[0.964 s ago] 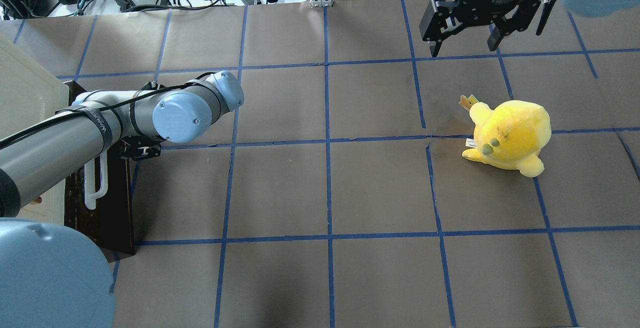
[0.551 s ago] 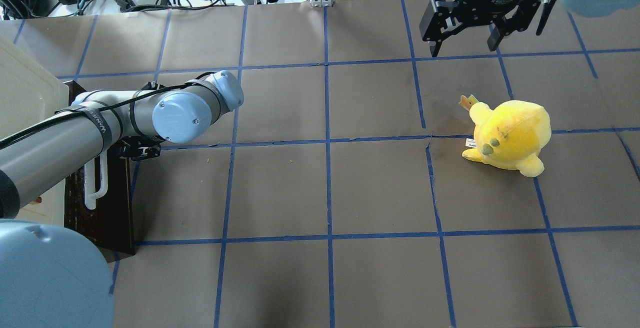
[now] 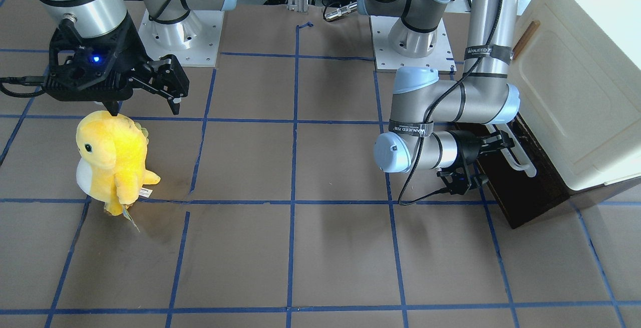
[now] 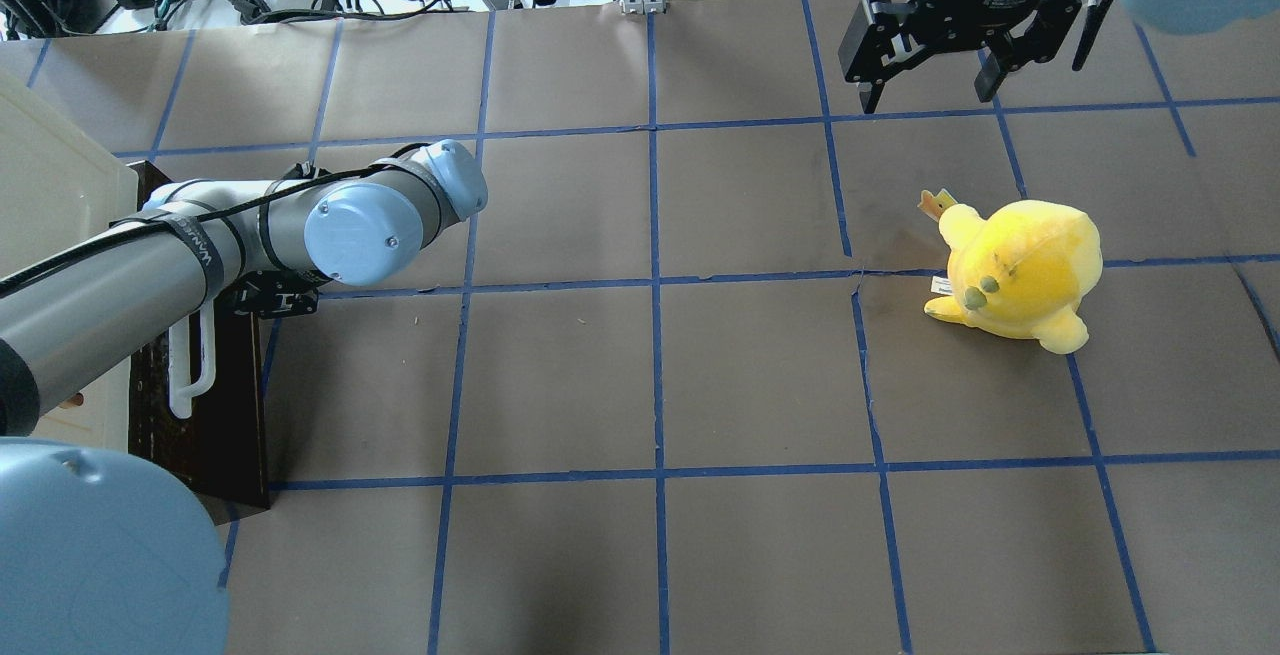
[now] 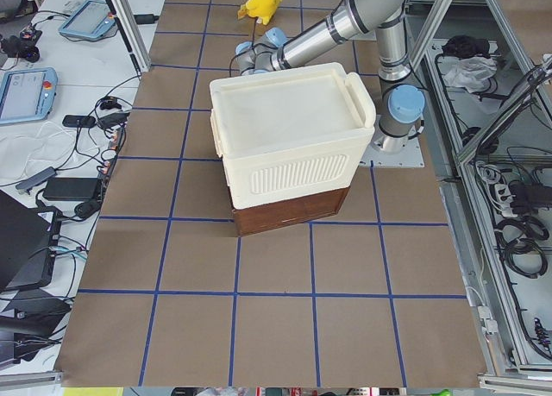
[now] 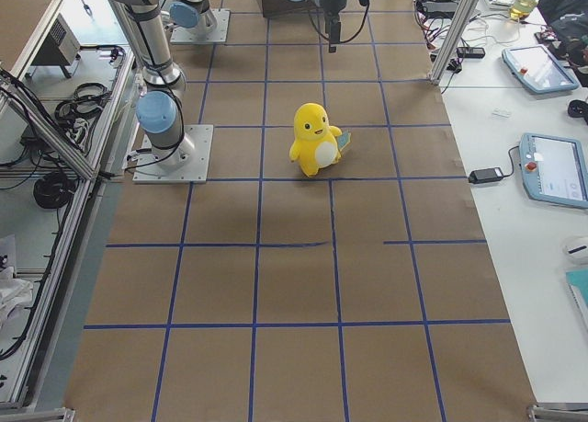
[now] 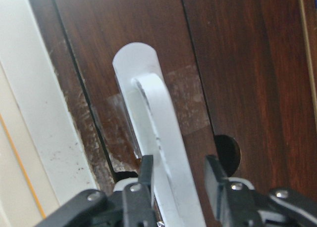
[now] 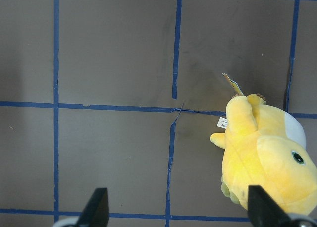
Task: Pull drawer sideways
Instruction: 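Close the left gripper on the white drawer handle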
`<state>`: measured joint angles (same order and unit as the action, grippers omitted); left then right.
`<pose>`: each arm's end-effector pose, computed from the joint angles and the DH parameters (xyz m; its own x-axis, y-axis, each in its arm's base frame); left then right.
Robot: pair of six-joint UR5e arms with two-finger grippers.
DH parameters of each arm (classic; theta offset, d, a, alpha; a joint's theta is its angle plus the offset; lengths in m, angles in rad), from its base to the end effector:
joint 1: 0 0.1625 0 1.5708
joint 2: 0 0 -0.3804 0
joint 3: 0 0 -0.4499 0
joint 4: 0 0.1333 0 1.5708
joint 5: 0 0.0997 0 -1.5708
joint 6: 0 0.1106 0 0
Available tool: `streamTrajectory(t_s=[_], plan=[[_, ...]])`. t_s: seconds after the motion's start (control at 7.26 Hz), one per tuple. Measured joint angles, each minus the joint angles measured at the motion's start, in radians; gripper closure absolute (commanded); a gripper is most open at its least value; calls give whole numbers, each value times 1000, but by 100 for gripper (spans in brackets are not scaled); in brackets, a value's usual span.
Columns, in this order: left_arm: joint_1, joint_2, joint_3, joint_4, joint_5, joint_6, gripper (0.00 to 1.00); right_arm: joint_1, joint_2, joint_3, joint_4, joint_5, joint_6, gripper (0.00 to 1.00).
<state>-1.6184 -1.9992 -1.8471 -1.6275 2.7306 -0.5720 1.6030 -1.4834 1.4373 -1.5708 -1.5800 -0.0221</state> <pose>-0.0577 -0.5403 0.1163 -0.3289 0.1558 -0.9314 -0.1708 0.9602 0.2209 0.1511 -0.5828 0.4563 -0.9985 -0.0538 0.0102 -0.0542 0.9975 -0.0459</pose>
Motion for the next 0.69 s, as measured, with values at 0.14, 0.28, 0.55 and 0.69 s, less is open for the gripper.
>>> streamTrajectory(t_s=[0.14,0.28,0.55,0.69], plan=[[0,0,1,0,0,0,58,0,0,0,0,0,0,0],[0,0,1,0,1,0,59,0,0,0,0,0,0,0],[0,-1,2,2,3,1,63,0,0,0,0,0,1,0],[0,-1,2,3,1,1,69,0,0,0,0,0,1,0]])
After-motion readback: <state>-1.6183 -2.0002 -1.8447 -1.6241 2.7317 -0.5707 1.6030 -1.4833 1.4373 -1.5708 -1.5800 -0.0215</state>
